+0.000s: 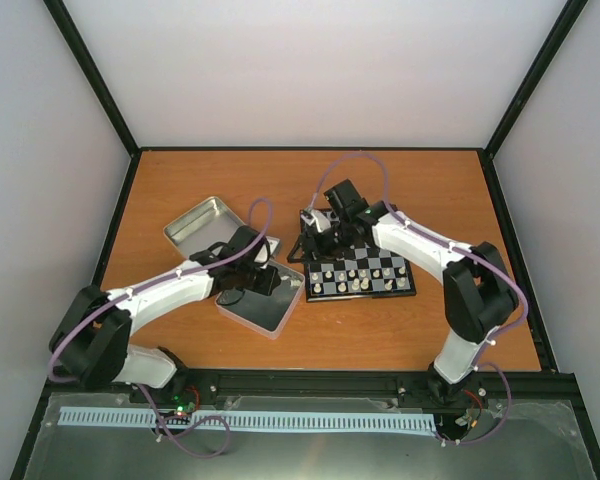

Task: Set up the chess pieces on the board
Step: Place the chess piece on the chessboard.

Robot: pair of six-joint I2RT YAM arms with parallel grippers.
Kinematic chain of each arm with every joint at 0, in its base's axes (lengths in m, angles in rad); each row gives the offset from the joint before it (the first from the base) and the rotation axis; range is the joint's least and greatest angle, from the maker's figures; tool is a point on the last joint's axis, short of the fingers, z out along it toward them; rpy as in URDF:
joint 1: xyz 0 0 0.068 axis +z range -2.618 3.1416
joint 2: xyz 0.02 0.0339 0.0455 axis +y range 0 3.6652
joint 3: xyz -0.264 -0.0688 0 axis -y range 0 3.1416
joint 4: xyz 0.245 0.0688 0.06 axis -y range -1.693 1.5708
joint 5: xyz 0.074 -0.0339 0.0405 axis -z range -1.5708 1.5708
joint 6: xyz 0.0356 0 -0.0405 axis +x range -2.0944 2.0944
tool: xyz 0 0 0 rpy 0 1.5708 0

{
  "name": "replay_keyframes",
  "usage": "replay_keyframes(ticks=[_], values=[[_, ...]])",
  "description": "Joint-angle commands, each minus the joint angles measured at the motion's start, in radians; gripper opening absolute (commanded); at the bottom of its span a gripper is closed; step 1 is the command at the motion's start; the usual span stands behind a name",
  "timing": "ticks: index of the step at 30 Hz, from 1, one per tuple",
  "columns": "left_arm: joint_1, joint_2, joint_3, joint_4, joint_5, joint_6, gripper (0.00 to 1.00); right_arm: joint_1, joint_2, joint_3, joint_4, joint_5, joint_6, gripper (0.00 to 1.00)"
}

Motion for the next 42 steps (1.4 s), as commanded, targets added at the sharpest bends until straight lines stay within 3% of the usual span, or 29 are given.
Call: replay_keyframes(ticks=[1, 15, 27, 31, 42], values=[[0.011, -0.078, -0.011, 0.061, -0.007, -0.074, 0.12, 0.018, 0.054, -0.020, 0.077, -0.167, 0.019, 0.52], [0.011, -0.194, -0.024, 0.085, -0.018, -0.116, 0.14, 0.018, 0.118, -0.046, 0.232, -0.261, 0.128, 0.52], [0.012, -0.222, -0.033, 0.093, 0.007, -0.132, 0.15, 0.017, 0.119, -0.045, 0.286, -0.265, 0.145, 0.42], [0.011, -0.217, -0.032, 0.087, 0.005, -0.132, 0.14, 0.017, 0.118, -0.046, 0.298, -0.270, 0.147, 0.36], [0.011, -0.215, -0.025, 0.082, 0.001, -0.137, 0.15, 0.015, 0.109, -0.052, 0.309, -0.277, 0.151, 0.06]])
